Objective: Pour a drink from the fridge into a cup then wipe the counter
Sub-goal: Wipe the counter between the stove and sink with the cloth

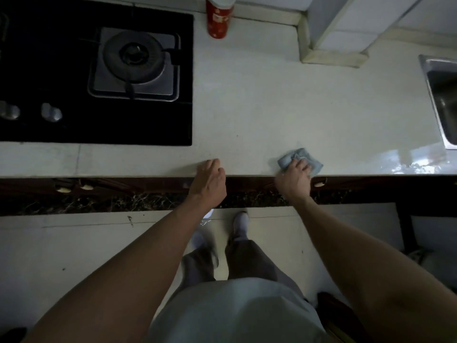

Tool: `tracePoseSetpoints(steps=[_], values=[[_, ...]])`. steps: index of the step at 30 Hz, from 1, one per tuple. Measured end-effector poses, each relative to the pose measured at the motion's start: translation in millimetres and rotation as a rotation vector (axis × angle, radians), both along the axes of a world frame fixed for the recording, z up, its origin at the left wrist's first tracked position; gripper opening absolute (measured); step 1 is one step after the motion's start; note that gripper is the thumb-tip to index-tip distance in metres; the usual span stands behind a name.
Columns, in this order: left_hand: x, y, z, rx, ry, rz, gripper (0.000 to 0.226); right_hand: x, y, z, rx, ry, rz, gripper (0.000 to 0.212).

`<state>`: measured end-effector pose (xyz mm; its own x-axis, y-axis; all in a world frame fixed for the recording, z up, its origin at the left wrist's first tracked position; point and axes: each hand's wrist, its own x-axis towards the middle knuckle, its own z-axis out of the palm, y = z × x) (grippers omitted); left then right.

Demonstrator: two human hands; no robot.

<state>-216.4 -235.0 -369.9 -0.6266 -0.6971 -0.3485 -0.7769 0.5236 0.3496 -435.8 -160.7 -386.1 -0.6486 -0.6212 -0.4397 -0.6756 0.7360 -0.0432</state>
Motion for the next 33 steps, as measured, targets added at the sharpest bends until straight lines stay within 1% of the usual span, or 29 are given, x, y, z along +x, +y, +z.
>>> tracePoseSetpoints(steps=[1,2,3,5,7,9,10,12,15,17,19,21,24,27,29,30,33], values=[[-4.3,1.9,1.2,0.000,-0.012,0.009,0.022,16.9,-8.4,1.0,-0.003,-0.003,-0.042,0.071],[-7.0,3.1,0.3,-0.011,-0.023,0.017,0.022,33.3,-14.4,1.1,-0.016,-0.004,-0.034,0.071],[-7.2,4.5,0.2,-0.018,-0.033,0.017,0.023,49.0,-17.8,0.5,-0.041,0.000,0.022,0.072],[-6.2,5.5,-2.1,-0.030,-0.048,-0.010,0.032,76.5,-22.3,-1.2,-0.099,-0.023,0.223,0.076],[-5.6,3.7,-4.3,-0.021,-0.046,-0.035,0.045,93.2,-32.0,-3.8,-0.131,-0.093,0.437,0.076],[-4.6,1.1,-4.0,-0.009,-0.057,-0.025,0.051,99.2,-51.5,-4.8,-0.140,-0.139,0.583,0.070],[-2.6,1.1,-5.0,-0.006,-0.038,0.007,0.052,100.0,-64.4,-5.4,-0.145,-0.154,0.623,0.069],[3.4,1.3,-5.4,0.001,0.009,0.071,0.053,99.5,-92.4,-6.3,-0.172,-0.183,0.659,0.067],[7.1,9.4,-0.9,0.010,0.044,0.158,0.041,100.4,-134.9,-11.5,-0.204,-0.183,0.719,0.058],[3.9,10.9,-1.8,0.053,0.076,0.241,0.044,98.5,-160.9,-14.4,-0.203,-0.170,0.766,0.056],[1.0,9.9,-5.7,0.043,0.065,0.238,0.046,90.5,-182.3,-14.9,-0.226,-0.151,0.809,0.054],[1.2,7.3,-8.2,0.011,0.061,0.202,0.043,73.2,-195.9,-14.7,-0.253,-0.145,0.834,0.053],[0.6,1.8,-6.6,-0.044,0.012,0.181,0.035,29.7,-201.9,-18.8,-0.284,-0.121,0.792,0.053],[-8.0,-5.2,-5.5,-0.106,-0.064,0.089,0.025,-33.9,-186.8,-24.9,-0.250,-0.061,0.627,0.061],[-18.1,-8.0,-5.3,-0.149,-0.029,0.064,0.018,-81.6,-158.6,-27.5,-0.244,-0.014,0.512,0.065],[-25.4,-8.4,-4.4,-0.150,-0.004,0.041,0.019,-103.8,-139.8,-27.9,-0.246,0.009,0.450,0.067],[-53.1,-6.9,-9.0,-0.150,0.053,-0.043,0.033,-151.4,-75.6,-30.0,-0.258,0.054,0.273,0.064]])
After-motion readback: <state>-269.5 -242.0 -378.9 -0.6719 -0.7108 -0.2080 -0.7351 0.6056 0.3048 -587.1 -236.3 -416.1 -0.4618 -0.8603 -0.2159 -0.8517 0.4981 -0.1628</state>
